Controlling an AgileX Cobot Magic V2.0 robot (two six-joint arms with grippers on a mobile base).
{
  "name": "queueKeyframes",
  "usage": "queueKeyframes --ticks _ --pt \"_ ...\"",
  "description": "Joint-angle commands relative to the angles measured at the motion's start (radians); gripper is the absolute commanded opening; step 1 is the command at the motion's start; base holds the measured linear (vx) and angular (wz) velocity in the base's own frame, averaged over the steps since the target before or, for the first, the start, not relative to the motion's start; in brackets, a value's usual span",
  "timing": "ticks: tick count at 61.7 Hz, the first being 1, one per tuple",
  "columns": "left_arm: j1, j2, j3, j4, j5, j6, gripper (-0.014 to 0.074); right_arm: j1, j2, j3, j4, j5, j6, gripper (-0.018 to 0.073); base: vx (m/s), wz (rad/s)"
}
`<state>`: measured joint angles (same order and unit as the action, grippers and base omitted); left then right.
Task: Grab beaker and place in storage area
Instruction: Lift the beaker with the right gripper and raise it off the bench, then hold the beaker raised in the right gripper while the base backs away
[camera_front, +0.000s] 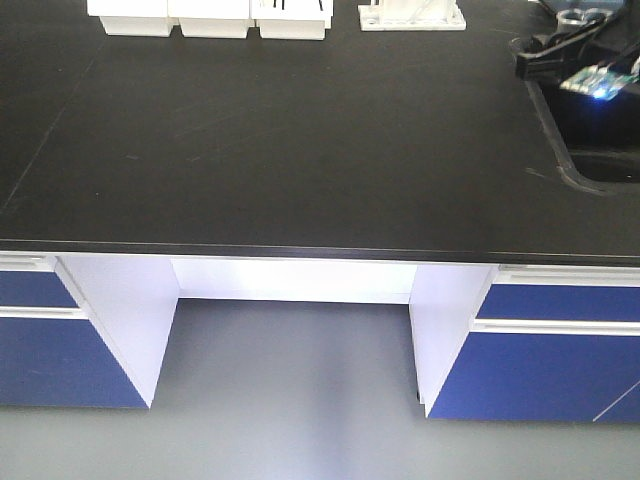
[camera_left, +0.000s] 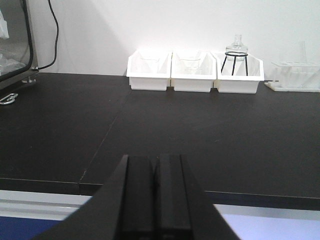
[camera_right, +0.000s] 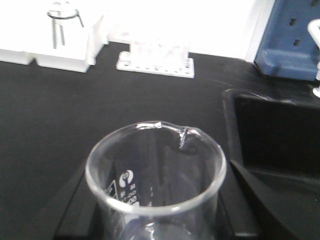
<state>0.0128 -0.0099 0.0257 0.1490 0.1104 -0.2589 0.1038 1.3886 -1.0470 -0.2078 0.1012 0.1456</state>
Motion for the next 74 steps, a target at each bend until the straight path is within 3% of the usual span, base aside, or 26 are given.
queueKeyframes --ticks 1,9,21,55,74 --pt "-0.007 -0.017 0.022 -0.006 -0.085 -0.006 -0.0008 0.041 -0.111 -0.029 -0.006 0.015 -0.004 -0.0004 0.0 0.0" --pt "-0.007 -0.017 0.022 -0.006 -0.085 -0.006 -0.0008 0.088 -0.211 -0.029 -0.002 0.11 0.0 -0.0003 0.0 0.0" --pt "-0.007 -0.017 0.022 -0.006 -0.085 -0.006 -0.0008 0.084 -0.333 -0.028 -0.011 0.234 0.0 -0.0003 0.0 0.0" --pt "-0.007 -0.017 0.022 -0.006 -0.085 -0.006 -0.0008 0.082 -0.725 0.254 -0.029 0.217 0.007 -0.0003 0.0 0.0" --pt "-0.007 -0.017 0.022 -0.006 -0.085 -0.006 -0.0008 0.082 -0.89 0.346 -0.025 0.272 0.007 -0.0003 0.0 0.0"
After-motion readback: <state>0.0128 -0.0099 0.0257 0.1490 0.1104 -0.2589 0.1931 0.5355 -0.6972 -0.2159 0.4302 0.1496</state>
